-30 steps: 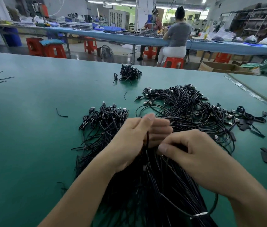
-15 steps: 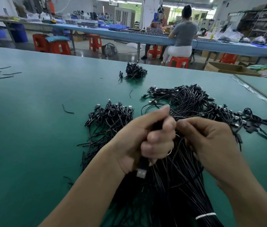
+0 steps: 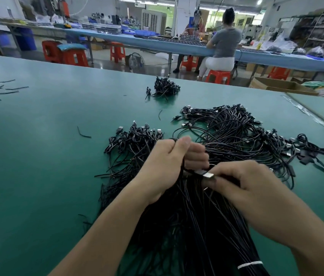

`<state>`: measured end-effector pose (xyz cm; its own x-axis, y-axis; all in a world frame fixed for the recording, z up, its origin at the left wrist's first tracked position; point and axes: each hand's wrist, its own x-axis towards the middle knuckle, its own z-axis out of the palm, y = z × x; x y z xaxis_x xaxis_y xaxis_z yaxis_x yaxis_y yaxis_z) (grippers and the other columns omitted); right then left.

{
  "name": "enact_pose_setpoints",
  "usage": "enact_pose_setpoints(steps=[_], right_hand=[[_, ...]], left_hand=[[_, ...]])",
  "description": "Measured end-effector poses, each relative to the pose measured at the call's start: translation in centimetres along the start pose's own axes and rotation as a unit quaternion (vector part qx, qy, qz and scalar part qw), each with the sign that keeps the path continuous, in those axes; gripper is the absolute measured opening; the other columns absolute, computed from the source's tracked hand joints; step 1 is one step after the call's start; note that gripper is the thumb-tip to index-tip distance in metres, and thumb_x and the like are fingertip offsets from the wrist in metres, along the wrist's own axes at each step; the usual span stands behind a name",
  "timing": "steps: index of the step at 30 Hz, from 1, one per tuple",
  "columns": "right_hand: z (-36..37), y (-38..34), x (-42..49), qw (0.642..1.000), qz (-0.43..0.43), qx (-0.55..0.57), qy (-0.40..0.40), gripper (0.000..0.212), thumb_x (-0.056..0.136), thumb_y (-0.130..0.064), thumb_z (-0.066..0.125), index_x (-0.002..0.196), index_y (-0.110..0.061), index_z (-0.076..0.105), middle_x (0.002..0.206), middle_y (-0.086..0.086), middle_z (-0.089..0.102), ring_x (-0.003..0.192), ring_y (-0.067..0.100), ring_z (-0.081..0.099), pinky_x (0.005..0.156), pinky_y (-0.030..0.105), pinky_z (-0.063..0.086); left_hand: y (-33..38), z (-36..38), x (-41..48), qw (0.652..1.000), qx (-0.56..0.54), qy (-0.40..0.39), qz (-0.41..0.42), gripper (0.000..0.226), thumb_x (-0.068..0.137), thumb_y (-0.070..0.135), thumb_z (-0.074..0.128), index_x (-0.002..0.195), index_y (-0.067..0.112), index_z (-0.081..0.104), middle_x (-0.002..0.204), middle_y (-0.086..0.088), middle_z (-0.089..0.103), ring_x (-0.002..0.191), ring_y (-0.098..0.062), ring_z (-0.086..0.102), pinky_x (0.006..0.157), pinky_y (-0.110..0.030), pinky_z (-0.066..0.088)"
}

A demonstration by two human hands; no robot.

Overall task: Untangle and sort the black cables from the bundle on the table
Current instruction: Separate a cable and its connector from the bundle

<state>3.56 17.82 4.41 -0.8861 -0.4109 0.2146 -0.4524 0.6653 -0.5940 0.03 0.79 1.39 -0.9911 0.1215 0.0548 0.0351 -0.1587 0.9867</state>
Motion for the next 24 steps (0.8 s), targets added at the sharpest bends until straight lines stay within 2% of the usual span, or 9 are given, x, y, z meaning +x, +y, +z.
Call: enact_pose_setpoints(steps=[2, 5, 8, 11, 13, 16, 20, 22, 24], right_hand=[[-0.5, 0.0, -0.1, 0.999, -0.008, -0.016, 0.043, 0.016, 0.086, -0.031, 0.069, 0.07, -0.036, 0.071, 0.06, -0.019, 0.06, 0.062, 0.0, 0.056, 0.057, 0.012, 0.038], [-0.8, 0.4, -0.2, 0.997, -0.002, -0.031, 0.075, 0.015, 0.083, -0.027, 0.075, 0.072, -0.037, 0.073, 0.074, -0.015, 0.067, 0.08, 0.0, 0.06, 0.069, 0.011, 0.04], [-1.0, 0.4, -0.2, 0.996, -0.016, -0.01, 0.091, 0.015, 0.083, -0.024, 0.075, 0.073, -0.036, 0.073, 0.077, -0.015, 0.066, 0.082, 0.003, 0.062, 0.069, 0.011, 0.04], [-0.9, 0.1, 0.0, 0.99, -0.037, 0.007, 0.134, 0.012, 0.082, -0.025, 0.076, 0.075, -0.034, 0.074, 0.078, -0.014, 0.065, 0.08, 0.004, 0.062, 0.067, 0.009, 0.04], [-0.8, 0.0, 0.2, 0.984, -0.048, 0.025, 0.17, 0.009, 0.08, -0.028, 0.08, 0.076, -0.034, 0.074, 0.079, -0.016, 0.066, 0.076, 0.001, 0.062, 0.066, 0.006, 0.039], [-0.6, 0.1, 0.3, 0.975, -0.04, 0.099, 0.197, 0.008, 0.071, -0.034, 0.083, 0.072, -0.034, 0.075, 0.075, -0.016, 0.07, 0.07, 0.005, 0.066, 0.064, 0.01, 0.044], [-0.2, 0.1, 0.5, 0.946, -0.03, 0.295, 0.135, 0.011, 0.066, -0.033, 0.076, 0.074, -0.025, 0.075, 0.082, 0.003, 0.076, 0.076, 0.015, 0.071, 0.07, 0.025, 0.058], [-0.1, 0.1, 0.5, 0.911, -0.026, 0.407, 0.063, 0.008, 0.069, -0.028, 0.076, 0.073, -0.022, 0.073, 0.091, 0.013, 0.075, 0.083, 0.021, 0.071, 0.074, 0.028, 0.059], [-0.2, 0.3, 0.3, 0.899, -0.022, 0.437, 0.018, 0.015, 0.072, -0.03, 0.078, 0.075, -0.018, 0.069, 0.09, 0.017, 0.074, 0.082, 0.026, 0.07, 0.075, 0.033, 0.06]], left_hand=[[0.1, 0.1, -0.4, 0.996, 0.06, -0.059, -0.034, 0.047, 0.109, 0.026, 0.036, 0.087, 0.009, 0.074, 0.078, -0.007, 0.077, 0.072, -0.014, 0.075, 0.063, -0.02, 0.057], [0.1, 0.3, -0.7, 0.99, 0.089, -0.097, -0.054, 0.048, 0.109, 0.025, 0.036, 0.086, 0.004, 0.072, 0.076, -0.011, 0.076, 0.069, -0.02, 0.074, 0.067, -0.028, 0.061], [0.2, 0.1, -0.9, 0.985, 0.098, -0.119, -0.072, 0.048, 0.109, 0.025, 0.035, 0.086, 0.001, 0.069, 0.077, -0.013, 0.075, 0.069, -0.023, 0.074, 0.071, -0.032, 0.062], [0.9, -0.1, -1.6, 0.968, 0.052, -0.217, -0.117, 0.051, 0.109, 0.03, 0.034, 0.084, 0.004, 0.069, 0.072, -0.011, 0.073, 0.06, -0.02, 0.071, 0.06, -0.028, 0.059], [1.2, -0.3, -1.8, 0.961, 0.036, -0.242, -0.126, 0.057, 0.108, 0.038, 0.034, 0.076, 0.01, 0.072, 0.06, -0.006, 0.067, 0.045, -0.013, 0.06, 0.049, -0.023, 0.052], [1.5, -0.2, -1.8, 0.959, 0.024, -0.255, -0.121, 0.062, 0.105, 0.049, 0.034, 0.066, 0.016, 0.068, 0.043, 0.006, 0.042, 0.031, -0.004, 0.033, 0.038, -0.018, 0.039], [2.3, -0.3, -2.1, 0.928, -0.056, -0.335, -0.151, 0.052, 0.099, 0.053, 0.037, 0.058, 0.023, 0.05, 0.044, 0.014, 0.027, 0.033, 0.0, 0.022, 0.034, -0.016, 0.026], [2.6, -0.7, -2.1, 0.914, -0.083, -0.368, -0.149, 0.049, 0.101, 0.049, 0.04, 0.058, 0.025, 0.046, 0.046, 0.014, 0.03, 0.034, 0.001, 0.024, 0.034, -0.015, 0.027], [2.6, -0.9, -2.2, 0.907, -0.106, -0.379, -0.149, 0.045, 0.098, 0.045, 0.042, 0.058, 0.025, 0.044, 0.046, 0.013, 0.032, 0.035, 0.001, 0.026, 0.036, -0.015, 0.031]])
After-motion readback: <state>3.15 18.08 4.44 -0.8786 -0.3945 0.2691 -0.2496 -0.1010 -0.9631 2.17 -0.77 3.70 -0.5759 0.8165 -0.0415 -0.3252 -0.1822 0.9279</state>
